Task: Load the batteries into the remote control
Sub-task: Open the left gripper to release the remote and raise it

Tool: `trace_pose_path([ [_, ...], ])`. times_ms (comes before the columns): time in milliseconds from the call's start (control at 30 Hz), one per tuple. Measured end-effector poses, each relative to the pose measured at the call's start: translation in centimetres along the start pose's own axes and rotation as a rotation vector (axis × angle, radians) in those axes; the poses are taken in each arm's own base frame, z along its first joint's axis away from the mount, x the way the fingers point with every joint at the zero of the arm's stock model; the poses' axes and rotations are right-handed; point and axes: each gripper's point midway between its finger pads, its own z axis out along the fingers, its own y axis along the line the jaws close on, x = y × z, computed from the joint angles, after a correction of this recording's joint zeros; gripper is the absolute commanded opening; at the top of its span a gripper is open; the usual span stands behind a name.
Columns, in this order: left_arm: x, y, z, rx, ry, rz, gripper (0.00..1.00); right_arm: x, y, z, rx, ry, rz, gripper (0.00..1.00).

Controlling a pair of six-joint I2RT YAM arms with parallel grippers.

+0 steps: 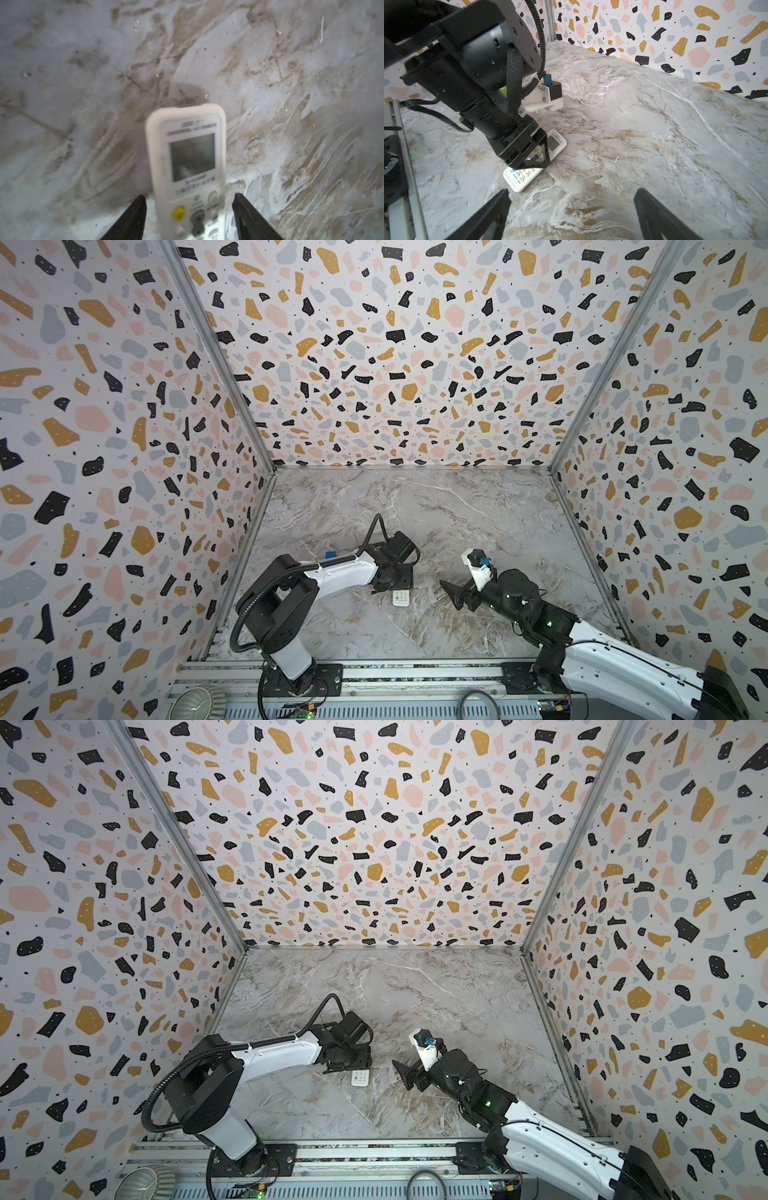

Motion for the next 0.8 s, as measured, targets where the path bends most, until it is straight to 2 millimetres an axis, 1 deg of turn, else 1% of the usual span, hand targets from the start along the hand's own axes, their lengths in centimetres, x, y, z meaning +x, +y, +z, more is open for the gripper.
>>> trace_pose_path([
  [33, -0.1, 0.0, 0.0, 0.003, -0.004, -0.003, 0.92, 0.1, 0.0, 0.0, 0.001, 0.003, 0.000, 0.96],
  [100, -0.4, 0.1, -0.2, 0.010, -0.016, -0.007, 0.98, 0.4, -0.2, 0.0, 0.010, 0.016, -0.002, 0.96],
  [133, -0.5, 0.1, -0.5, 0.015, -0.022, -0.007, 1.00, 0.6, -0.3, 0.0, 0.015, 0.023, -0.002, 0.96],
  [200, -0.8, 0.0, -1.3, 0.032, -0.046, -0.006, 1.00, 0.9, -0.5, -0.1, 0.026, 0.038, -0.003, 0.96],
  [300, -1.8, -0.2, -3.6, 0.070, -0.113, -0.001, 0.99, 1.2, -1.0, -0.2, 0.057, 0.055, -0.007, 0.97],
  [367, -2.6, -0.1, -5.6, 0.097, -0.183, 0.007, 0.99, 1.1, -1.6, -0.4, 0.088, 0.060, -0.008, 0.98],
  [433, -3.3, 0.4, -7.8, 0.113, -0.263, 0.015, 1.00, 0.9, -2.3, -0.6, 0.122, 0.062, -0.006, 1.00],
  [500, -3.9, 1.4, -10.0, 0.111, -0.350, 0.023, 1.00, 0.7, -3.4, -0.8, 0.169, 0.063, -0.002, 0.99],
  [600, -4.7, 3.4, -13.0, 0.071, -0.497, 0.025, 1.00, 0.7, -5.7, -1.4, 0.259, 0.061, 0.012, 0.99],
  [667, -5.2, 5.1, -15.0, 0.022, -0.607, 0.016, 1.00, 0.5, -7.7, -1.9, 0.333, 0.052, 0.029, 0.99],
  [733, -5.7, 7.0, -16.8, -0.041, -0.718, -0.018, 1.00, 0.1, -10.2, -2.8, 0.422, 0.034, 0.057, 0.99],
  [800, -6.1, 9.0, -18.3, -0.111, -0.814, -0.062, 0.99, -0.1, -12.4, -3.8, 0.509, 0.008, 0.085, 0.99],
])
